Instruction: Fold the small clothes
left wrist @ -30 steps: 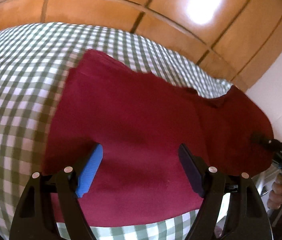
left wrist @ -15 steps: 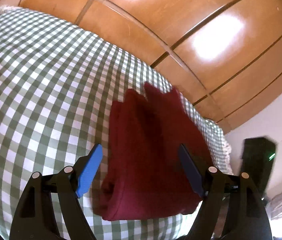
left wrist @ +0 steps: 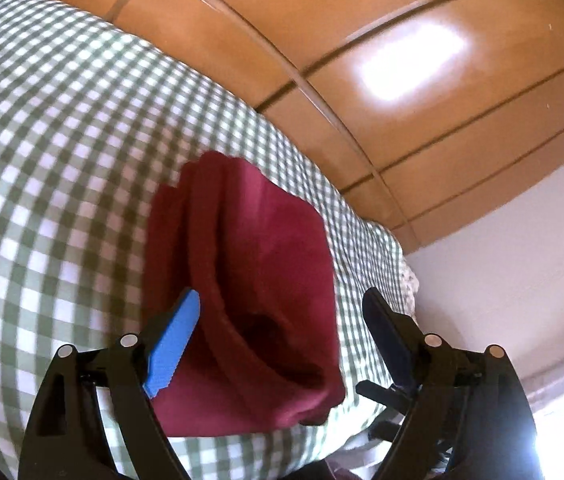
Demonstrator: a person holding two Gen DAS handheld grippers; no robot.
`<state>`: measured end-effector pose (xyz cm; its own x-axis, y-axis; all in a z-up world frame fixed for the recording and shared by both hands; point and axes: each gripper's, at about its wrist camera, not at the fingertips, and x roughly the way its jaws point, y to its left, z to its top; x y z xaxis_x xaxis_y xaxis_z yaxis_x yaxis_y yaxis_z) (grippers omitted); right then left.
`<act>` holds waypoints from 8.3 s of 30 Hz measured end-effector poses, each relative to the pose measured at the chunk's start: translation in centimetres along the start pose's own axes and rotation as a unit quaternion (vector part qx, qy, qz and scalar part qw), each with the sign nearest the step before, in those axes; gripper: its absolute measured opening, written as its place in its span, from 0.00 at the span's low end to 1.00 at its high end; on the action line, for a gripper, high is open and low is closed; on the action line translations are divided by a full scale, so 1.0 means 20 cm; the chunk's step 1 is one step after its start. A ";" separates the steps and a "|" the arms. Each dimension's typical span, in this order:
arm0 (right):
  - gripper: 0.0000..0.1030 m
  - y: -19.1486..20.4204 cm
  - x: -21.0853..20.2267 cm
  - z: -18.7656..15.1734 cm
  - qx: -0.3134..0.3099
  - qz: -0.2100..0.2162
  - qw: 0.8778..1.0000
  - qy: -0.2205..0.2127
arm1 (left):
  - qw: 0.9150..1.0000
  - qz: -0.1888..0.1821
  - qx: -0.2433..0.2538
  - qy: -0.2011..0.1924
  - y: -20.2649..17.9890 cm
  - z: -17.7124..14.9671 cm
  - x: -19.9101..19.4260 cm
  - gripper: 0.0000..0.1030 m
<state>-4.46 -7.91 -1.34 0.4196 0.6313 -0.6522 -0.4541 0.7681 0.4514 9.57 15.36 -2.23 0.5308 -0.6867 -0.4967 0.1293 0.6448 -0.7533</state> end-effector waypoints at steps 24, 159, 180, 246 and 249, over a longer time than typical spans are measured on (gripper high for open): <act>0.54 0.03 0.28 -0.25 -0.093 -0.090 0.990 0.050 | 0.988 0.143 0.026 0.054 0.22 -0.41 -0.08 0.10; 0.98 -0.55 -0.56 -0.17 0.162 -0.439 0.866 -0.176 | 0.911 0.245 0.320 -0.087 -0.89 -0.63 0.65 0.96; 0.98 -0.50 -0.57 -0.15 0.137 -0.449 0.862 -0.189 | 0.909 0.258 0.312 -0.094 -0.86 -0.62 0.65 0.96; 0.98 -0.50 -0.51 -0.17 0.134 -0.429 0.875 -0.181 | 0.908 0.242 0.324 -0.109 -0.84 -0.61 0.51 0.96; 0.98 -0.51 -0.51 -0.18 0.137 -0.429 0.875 -0.178 | 0.908 0.243 0.325 -0.104 -0.83 -0.61 0.53 0.96</act>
<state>-6.83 -22.54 -1.48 0.7542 -0.2336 -0.6136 0.3325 0.9417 0.0502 2.72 -6.73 -0.15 0.7955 -0.2325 -0.5596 0.2675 0.9633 -0.0200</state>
